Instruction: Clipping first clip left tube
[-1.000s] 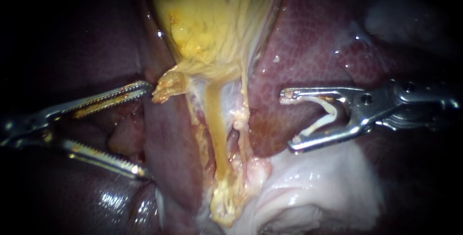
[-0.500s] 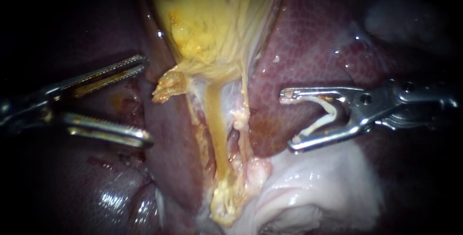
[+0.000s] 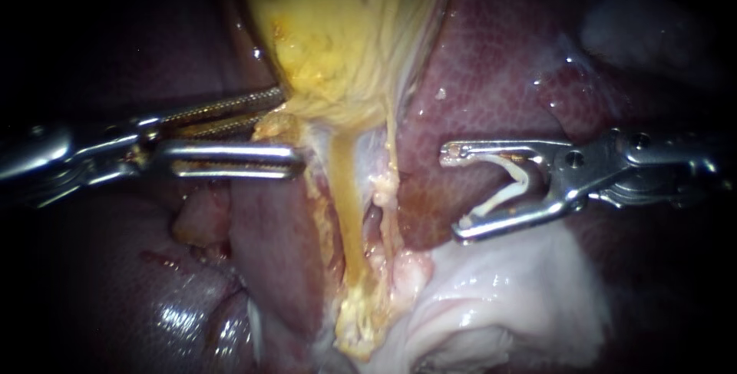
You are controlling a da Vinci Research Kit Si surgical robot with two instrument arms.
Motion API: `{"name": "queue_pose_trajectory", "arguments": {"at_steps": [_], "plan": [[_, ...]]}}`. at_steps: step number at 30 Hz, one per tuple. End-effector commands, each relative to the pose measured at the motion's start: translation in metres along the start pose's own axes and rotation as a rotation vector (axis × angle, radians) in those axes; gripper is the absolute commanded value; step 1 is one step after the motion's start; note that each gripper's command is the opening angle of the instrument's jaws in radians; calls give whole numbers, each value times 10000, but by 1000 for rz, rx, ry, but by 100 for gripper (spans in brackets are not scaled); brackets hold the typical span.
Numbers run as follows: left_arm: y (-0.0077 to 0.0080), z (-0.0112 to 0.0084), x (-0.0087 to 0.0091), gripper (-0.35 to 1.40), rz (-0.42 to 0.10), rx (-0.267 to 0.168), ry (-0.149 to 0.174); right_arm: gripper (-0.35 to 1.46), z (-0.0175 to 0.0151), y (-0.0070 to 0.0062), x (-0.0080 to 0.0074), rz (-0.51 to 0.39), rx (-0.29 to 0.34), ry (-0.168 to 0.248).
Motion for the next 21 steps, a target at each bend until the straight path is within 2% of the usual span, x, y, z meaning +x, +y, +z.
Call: {"name": "queue_pose_trajectory", "arguments": {"at_steps": [1, 5, 10, 12, 16, 21], "plan": [[-1, -3, -1, -35, -20, -4, 1, 60, 0, 0, 0, 0, 1, 0], [0, -10, -3, -35, -25, -20, 32, 60, 1, -1, -1, -1, 0, 0], [-2, -24, -14, -35, -38, -28, 32, 60, 6, -2, -8, -7, 7, 1], [-5, -34, -26, -35, -45, -36, 36, 60, 13, -1, -16, -16, 14, 2], [-11, -52, -48, -35, -60, -40, 9, 60, 34, 1, -39, -18, 31, 8], [-21, -64, -58, -35, -67, -48, -6, 60, 70, 9, -77, 6, 52, 22]]}}
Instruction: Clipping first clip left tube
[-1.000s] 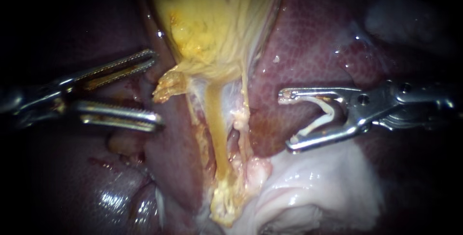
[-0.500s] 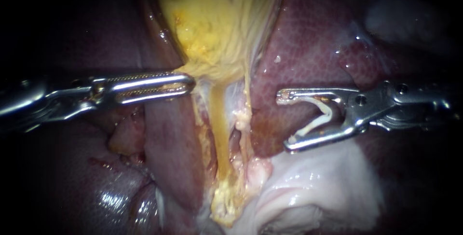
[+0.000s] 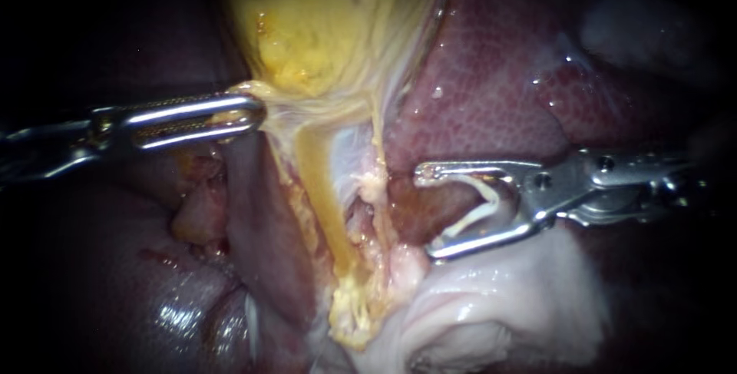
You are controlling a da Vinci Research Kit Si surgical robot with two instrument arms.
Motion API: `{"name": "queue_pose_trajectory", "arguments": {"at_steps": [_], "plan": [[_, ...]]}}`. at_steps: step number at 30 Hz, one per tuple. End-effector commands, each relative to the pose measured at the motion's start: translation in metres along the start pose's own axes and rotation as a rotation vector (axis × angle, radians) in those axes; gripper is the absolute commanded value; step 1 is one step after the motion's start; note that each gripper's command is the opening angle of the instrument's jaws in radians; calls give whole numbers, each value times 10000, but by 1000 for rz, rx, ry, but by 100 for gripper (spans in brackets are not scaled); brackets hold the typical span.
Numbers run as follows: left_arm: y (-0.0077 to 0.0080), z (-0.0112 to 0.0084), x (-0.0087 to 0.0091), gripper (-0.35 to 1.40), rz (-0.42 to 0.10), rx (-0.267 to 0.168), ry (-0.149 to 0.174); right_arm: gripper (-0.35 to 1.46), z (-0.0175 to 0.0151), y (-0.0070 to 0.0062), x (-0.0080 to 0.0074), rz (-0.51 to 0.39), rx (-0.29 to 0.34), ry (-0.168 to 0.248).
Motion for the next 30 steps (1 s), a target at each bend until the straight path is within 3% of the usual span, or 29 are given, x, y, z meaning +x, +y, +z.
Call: {"name": "queue_pose_trajectory", "arguments": {"at_steps": [1, 9, 13, 21, 30], "plan": [[-2, -1, 0, -35, 2, -1, -2, 60, 6, 2, -7, 4, 3, 6], [-12, -4, 2, -35, 3, 6, -1, 60, 47, 29, -72, 54, 22, -33], [-15, -5, 3, -35, 5, 10, 0, 60, 61, 42, -93, 68, 25, -50], [-20, -6, 3, -35, 5, 16, 1, 60, 79, 49, -103, 83, 59, -56], [-11, -5, 6, -35, 0, 20, 2, 59, 91, 28, -91, 105, 209, -53]]}}
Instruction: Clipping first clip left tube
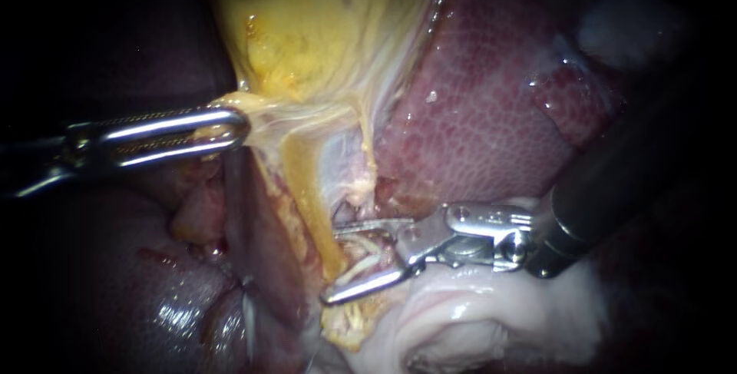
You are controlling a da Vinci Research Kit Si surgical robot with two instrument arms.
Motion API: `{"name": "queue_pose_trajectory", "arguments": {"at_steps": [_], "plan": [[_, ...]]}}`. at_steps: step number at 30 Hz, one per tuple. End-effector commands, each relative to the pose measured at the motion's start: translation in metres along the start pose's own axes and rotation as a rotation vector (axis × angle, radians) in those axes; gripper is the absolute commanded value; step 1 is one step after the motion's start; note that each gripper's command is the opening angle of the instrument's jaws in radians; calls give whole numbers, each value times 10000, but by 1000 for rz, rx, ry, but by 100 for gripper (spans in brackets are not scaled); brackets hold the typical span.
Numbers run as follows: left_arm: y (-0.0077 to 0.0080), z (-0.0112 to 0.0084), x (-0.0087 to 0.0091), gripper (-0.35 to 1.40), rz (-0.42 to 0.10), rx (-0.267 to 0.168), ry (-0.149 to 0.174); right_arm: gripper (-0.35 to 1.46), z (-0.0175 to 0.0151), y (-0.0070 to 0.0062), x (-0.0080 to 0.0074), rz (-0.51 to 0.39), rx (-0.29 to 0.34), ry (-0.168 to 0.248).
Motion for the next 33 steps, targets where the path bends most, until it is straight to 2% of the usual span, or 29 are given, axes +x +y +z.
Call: {"name": "queue_pose_trajectory", "arguments": {"at_steps": [1, 7, 11, 15, 22, 23, 24, 26, 28, 33], "plan": [[2, 1, 1, -35, -3, 2, 0, 59, 1, -2, 2, -5, 14, -4], [16, 7, 8, -35, 17, 12, 2, 56, 9, -7, 0, 8, 80, -17], [29, 16, 14, -35, 25, 16, -1, 54, 17, -7, -7, 13, 116, -28], [39, 28, 22, -35, 29, 19, 10, 50, 29, -5, -16, 23, 147, -40], [28, 38, 24, -35, 30, 32, 17, 43, 36, 1, -24, 31, 121, -38], [27, 38, 24, -35, 30, 32, 17, 32, 34, 2, -24, 31, 121, -38], [26, 37, 23, -35, 30, 32, 17, 4, 30, 4, -25, 73, 121, -35], [25, 36, 23, -35, 29, 32, 17, -35, 23, 7, -26, 85, 107, -68], [25, 35, 23, -35, 29, 32, 17, -35, 20, 12, -28, 86, 83, -98], [24, 34, 22, -35, 29, 33, 18, -35, 18, 17, -34, 84, 81, -100]]}}
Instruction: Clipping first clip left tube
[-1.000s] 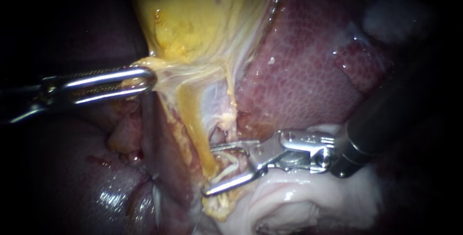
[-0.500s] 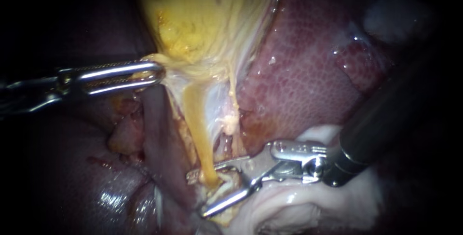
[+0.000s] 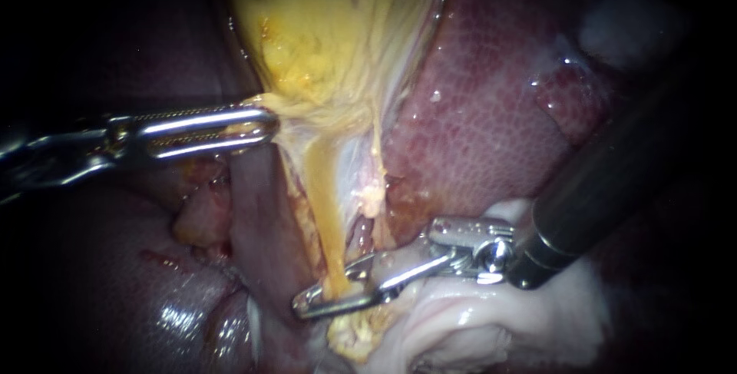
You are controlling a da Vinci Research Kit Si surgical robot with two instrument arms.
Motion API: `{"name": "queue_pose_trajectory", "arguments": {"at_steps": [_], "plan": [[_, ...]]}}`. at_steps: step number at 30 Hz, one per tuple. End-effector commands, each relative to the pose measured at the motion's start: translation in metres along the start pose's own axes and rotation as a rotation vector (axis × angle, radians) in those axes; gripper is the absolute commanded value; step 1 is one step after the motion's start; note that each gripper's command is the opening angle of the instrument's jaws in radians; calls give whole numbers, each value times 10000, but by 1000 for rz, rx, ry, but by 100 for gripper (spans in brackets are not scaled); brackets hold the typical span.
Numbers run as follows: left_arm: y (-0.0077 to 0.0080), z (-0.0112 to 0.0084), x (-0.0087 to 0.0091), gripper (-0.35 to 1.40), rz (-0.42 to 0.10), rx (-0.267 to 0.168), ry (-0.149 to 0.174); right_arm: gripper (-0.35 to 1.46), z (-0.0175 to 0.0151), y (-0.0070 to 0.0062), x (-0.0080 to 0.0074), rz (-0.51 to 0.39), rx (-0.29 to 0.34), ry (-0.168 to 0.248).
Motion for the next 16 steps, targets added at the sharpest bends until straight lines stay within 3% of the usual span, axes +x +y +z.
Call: {"name": "queue_pose_trajectory", "arguments": {"at_steps": [1, 16], "plan": [[-1, -1, -1, -35, 0, 0, 0, -35, 0, 0, -1, -1, 0, 0], [-6, -7, -6, -35, -2, 2, 1, -35, -4, 0, -1, 0, 1, 0]]}}
